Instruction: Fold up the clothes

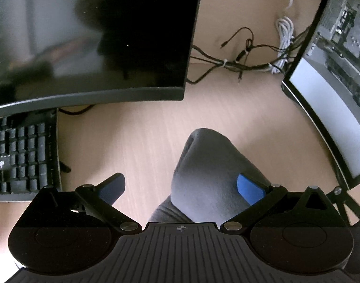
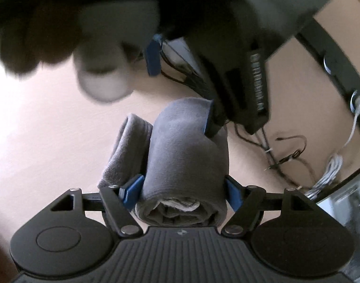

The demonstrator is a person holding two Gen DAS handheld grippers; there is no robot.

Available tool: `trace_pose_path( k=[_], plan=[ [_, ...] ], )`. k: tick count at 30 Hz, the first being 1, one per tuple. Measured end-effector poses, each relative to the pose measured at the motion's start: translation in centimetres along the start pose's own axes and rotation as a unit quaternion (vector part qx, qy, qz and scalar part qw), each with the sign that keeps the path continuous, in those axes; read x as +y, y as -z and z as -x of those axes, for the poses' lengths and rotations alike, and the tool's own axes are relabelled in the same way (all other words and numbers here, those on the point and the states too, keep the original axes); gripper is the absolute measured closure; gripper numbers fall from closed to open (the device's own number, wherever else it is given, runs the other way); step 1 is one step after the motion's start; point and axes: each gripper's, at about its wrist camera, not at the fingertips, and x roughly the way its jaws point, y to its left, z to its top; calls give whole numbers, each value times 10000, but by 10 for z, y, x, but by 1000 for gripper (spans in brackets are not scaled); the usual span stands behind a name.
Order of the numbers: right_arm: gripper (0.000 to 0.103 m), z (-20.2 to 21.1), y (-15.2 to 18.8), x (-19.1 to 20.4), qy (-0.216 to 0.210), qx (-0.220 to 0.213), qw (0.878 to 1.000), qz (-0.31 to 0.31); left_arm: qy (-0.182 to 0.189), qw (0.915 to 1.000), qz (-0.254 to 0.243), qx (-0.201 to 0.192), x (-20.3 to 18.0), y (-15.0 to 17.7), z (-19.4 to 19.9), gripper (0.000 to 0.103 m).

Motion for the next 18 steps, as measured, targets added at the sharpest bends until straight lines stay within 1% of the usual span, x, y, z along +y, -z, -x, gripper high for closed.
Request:
trace_pose_path(
  k=[3, 5, 7, 10, 12, 15, 16, 17, 18],
  plan=[
    [30, 9, 3, -26, -580, -58, 9957, -724, -23, 10000, -68, 11, 0, 2, 0, 0],
    [29, 15, 9, -49, -999, -109, 9860, -1332, -42, 9999, -125, 8, 0, 4, 0, 0],
    [25, 21, 21, -74, -1467, -152, 9685, -2007, -62, 9999, -154, 8, 0, 5, 1, 0],
    [24, 25, 40, -107, -1970, -230, 9367, -2884, -74, 9999, -122, 24, 4, 8, 3, 0],
    [24, 26, 54, -122, -2143, -238, 9172, -3349, -83, 9999, -91, 37, 7, 9, 3, 0],
    [25, 24, 70, -131, -2154, -108, 9005, -3776, -100, 9999, -59, 58, 10, 10, 4, 0],
    [27, 22, 72, -131, -2166, -67, 8965, -3864, -104, 9999, -52, 61, 11, 11, 5, 0],
    [34, 20, 72, -130, -2194, -31, 8922, -3948, -108, 9999, -46, 64, 12, 12, 6, 0],
    [38, 18, 73, -129, -2222, 4, 8877, -4032, -114, 9999, -42, 73, 12, 13, 6, 0]
  ],
)
